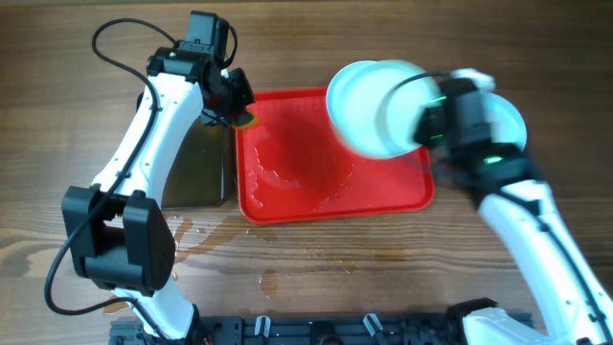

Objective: Clean dirty plates on tray and stack at the side
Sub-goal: 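Lift the second plate with the right gripper onto the first plate, then grasp the last plate with the right gripper and pull it to tray center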

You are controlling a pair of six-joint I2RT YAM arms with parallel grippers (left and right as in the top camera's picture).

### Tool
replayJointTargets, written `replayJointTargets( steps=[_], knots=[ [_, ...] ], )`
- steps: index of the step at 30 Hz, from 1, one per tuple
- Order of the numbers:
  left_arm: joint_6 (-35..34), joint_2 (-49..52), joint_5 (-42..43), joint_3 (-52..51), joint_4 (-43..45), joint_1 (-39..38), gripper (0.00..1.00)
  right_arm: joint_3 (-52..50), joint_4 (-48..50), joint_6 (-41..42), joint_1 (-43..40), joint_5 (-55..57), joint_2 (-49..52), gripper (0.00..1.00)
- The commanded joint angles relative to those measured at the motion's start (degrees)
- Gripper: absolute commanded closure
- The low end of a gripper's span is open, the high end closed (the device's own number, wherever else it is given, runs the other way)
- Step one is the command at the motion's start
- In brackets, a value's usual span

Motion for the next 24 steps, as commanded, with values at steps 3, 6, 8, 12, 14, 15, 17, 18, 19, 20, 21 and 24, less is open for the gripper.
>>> replayJointTargets(
  steps=[3,6,8,12,14,15,17,18,19,20,21,24],
  knots=[
    [0.9,0.1,-0.5,0.3,0.2,0.2,0.96,0.0,0.8,1.2,-22.1,-6.7,5.1,0.96],
    [0.9,0.1,-0.5,0.3,0.2,0.2,0.96,0.0,2.6,1.2,-28.9,-6.7,14.6,0.96],
    [0.9,0.1,-0.5,0.3,0.2,0.2,0.96,0.0,2.7,1.2,-30.8,-6.7,19.6,0.96],
    [0.9,0.1,-0.5,0.3,0.2,0.2,0.96,0.0,5.0,1.2,-31.4,-7.7,25.6,0.80],
    [0.9,0.1,-0.5,0.3,0.2,0.2,0.96,0.8,6.7,-0.7,-31.3,-13.6,25.0,0.45],
    [0.9,0.1,-0.5,0.3,0.2,0.2,0.96,1.9,7.0,-3.0,-31.3,-18.8,24.5,0.39],
    [0.9,0.1,-0.5,0.3,0.2,0.2,0.96,6.6,4.7,-4.5,-29.5,-28.6,23.7,0.35],
    [1.0,0.1,-0.5,0.3,0.1,0.2,0.96,8.7,3.8,-4.7,-27.3,-31.1,23.7,0.36],
    [0.9,0.1,-0.5,0.3,0.1,0.2,0.96,9.6,4.1,-4.5,-24.4,-32.6,23.7,0.38],
    [0.9,0.1,-0.5,0.3,0.2,0.2,0.96,9.6,5.2,-3.8,-19.9,-32.7,23.8,0.40],
    [0.9,0.1,-0.5,0.3,0.1,0.2,0.96,9.6,5.7,-1.9,-15.9,-30.8,24.0,0.42],
    [0.9,0.1,-0.5,0.3,0.0,0.2,0.96,9.6,5.9,6.6,-5.5,-22.0,25.5,0.50]
  ],
)
